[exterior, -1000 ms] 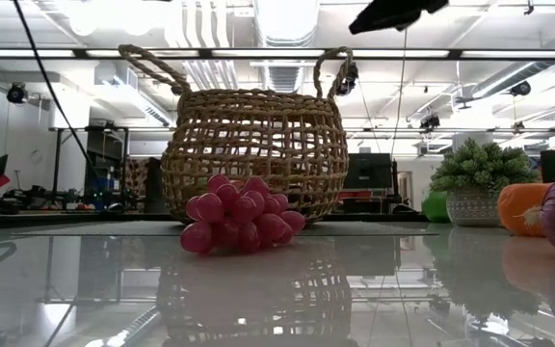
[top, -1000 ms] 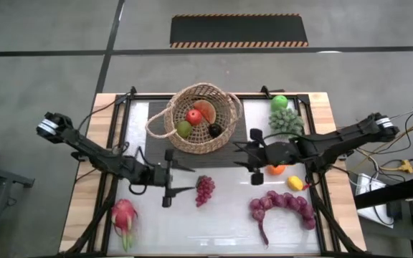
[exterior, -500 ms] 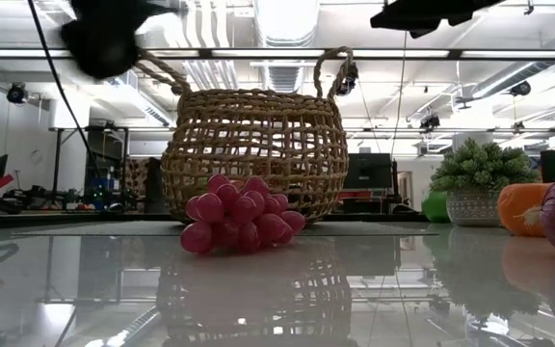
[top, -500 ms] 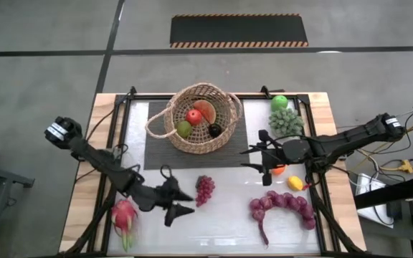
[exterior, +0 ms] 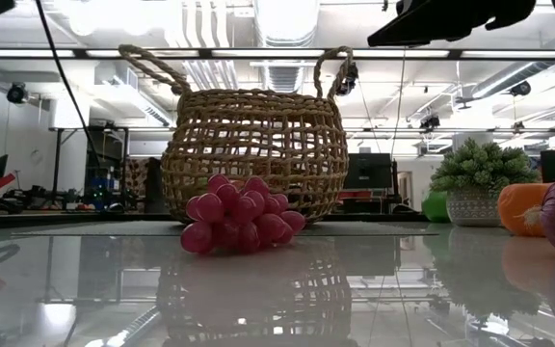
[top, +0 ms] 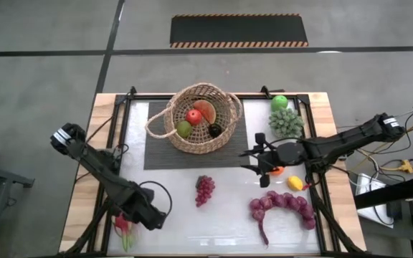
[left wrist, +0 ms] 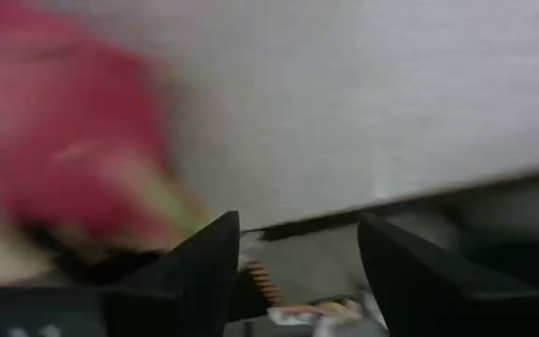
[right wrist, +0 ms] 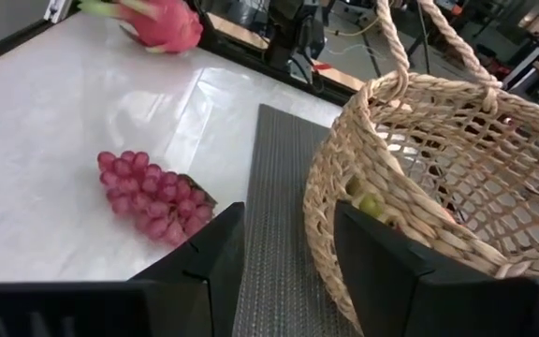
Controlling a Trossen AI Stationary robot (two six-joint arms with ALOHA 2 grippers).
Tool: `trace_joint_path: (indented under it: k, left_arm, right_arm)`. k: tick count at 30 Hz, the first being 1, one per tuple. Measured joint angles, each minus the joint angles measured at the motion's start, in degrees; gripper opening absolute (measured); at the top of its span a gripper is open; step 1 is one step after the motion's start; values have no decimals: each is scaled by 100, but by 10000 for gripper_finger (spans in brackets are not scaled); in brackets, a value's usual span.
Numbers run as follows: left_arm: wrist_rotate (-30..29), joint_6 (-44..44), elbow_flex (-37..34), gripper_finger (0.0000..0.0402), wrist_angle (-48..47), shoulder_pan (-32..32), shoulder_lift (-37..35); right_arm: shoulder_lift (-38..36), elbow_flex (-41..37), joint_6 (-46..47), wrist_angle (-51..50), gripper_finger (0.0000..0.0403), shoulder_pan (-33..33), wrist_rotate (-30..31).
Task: Build produce basket
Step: Put the dragon fruit into the basket
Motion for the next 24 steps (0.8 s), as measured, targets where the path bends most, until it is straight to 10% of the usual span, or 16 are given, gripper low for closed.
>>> trace_joint_path:
  k: [8,24]
  left_arm:
    - [610,-241,350,210,-955,-178,438]
    - [477,-250,179,362,-1840,-343,417]
  right_arm:
    - [0,-2,-39,13,146,0,10]
    - [8,-4,-89,-123,146,0,12]
